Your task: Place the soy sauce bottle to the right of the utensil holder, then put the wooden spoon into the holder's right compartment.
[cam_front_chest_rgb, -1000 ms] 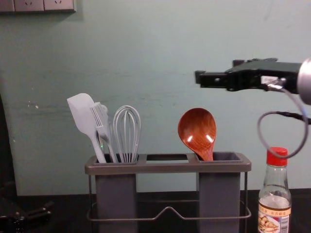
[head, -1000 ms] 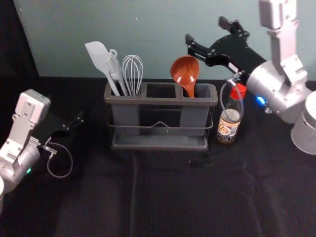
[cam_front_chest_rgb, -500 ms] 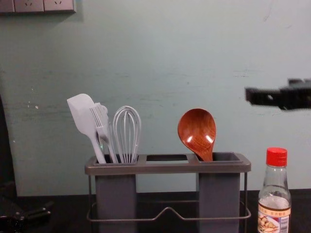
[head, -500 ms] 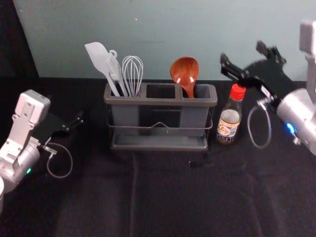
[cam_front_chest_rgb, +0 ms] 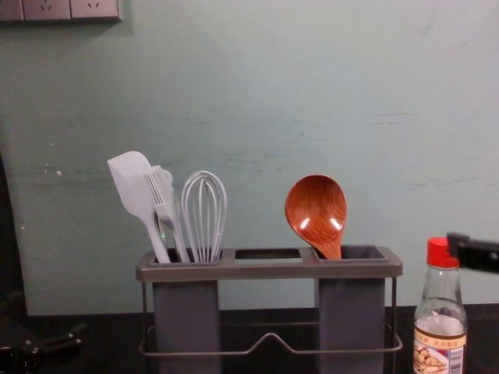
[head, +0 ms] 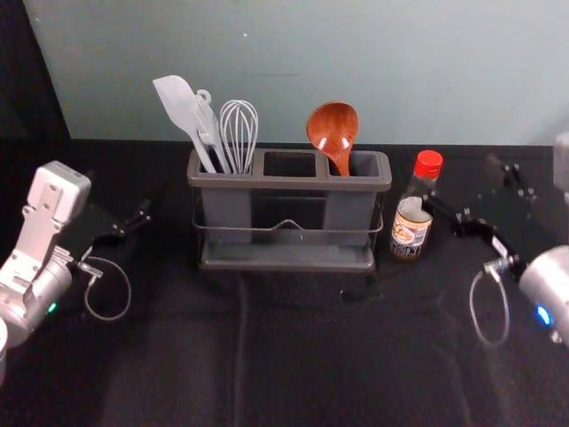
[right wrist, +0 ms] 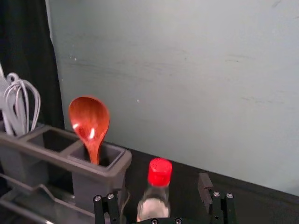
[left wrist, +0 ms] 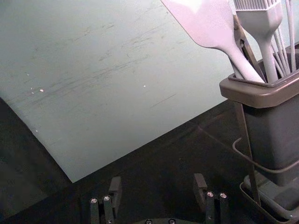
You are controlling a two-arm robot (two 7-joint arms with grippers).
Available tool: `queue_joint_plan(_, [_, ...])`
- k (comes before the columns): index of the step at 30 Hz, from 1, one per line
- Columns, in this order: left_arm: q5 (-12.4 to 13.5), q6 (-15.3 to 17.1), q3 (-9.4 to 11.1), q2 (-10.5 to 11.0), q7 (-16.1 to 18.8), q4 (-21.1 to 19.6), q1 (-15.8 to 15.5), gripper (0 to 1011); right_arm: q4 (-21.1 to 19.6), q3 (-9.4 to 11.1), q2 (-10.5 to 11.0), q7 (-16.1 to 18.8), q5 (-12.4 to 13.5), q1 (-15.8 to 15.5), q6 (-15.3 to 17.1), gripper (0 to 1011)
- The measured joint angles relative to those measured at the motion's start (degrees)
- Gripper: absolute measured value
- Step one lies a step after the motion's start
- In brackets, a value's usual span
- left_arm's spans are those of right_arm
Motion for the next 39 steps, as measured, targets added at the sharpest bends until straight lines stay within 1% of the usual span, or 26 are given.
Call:
queue_joint_plan(1, [0.0, 0.0, 0.0, 0.0, 0.0, 0.0, 0.0, 1005, -0.2, 0.2, 0.1, 0.1, -0.2, -1.0, -0.6, 1002])
queue_joint_plan(4, [0.0, 0.0, 0.0, 0.0, 0.0, 0.0, 0.0, 1005, -0.3, 0.5, 0.0, 0.4, -0.4, -2.2, -1.5, 1002])
queue_joint_plan(7, [0.0, 0.0, 0.0, 0.0, 0.0, 0.0, 0.0, 1005, 0.8, 0.6, -0.3, 0.9, -0.6, -3.3, -2.9, 1003])
queue_joint_plan(9, [0.0, 0.0, 0.0, 0.0, 0.0, 0.0, 0.0, 1005, 1.8, 0.6, -0.5, 1.1, -0.6, -3.4, -3.7, 1002])
queue_joint_plan(12, [0.0, 0.0, 0.0, 0.0, 0.0, 0.0, 0.0, 1005, 4.0, 0.1, -0.9, 1.4, -0.7, -3.5, -6.1, 1002])
queue_joint_plan(13, [0.0, 0.0, 0.0, 0.0, 0.0, 0.0, 0.0, 1005, 5.3, -0.1, -1.1, 1.7, -0.9, -3.4, -7.8, 1003])
queue_joint_plan(17, [0.0, 0.0, 0.0, 0.0, 0.0, 0.0, 0.0, 1005, 8.5, -0.5, -1.4, 2.8, -0.4, -2.9, -10.5, 1003])
queue_joint_plan(22, [0.0, 0.0, 0.0, 0.0, 0.0, 0.0, 0.0, 1005, 10.9, -1.2, -1.4, 3.6, -0.2, -2.4, -13.0, 1002])
queue_joint_plan(29, [0.0, 0.0, 0.0, 0.0, 0.0, 0.0, 0.0, 1005, 12.1, -1.8, -1.4, 3.5, -0.9, -2.1, -13.6, 1002])
queue_joint_plan(39, [0.0, 0.0, 0.0, 0.0, 0.0, 0.0, 0.0, 1005, 12.5, -2.0, -1.6, 3.1, -1.3, -1.9, -13.6, 1002])
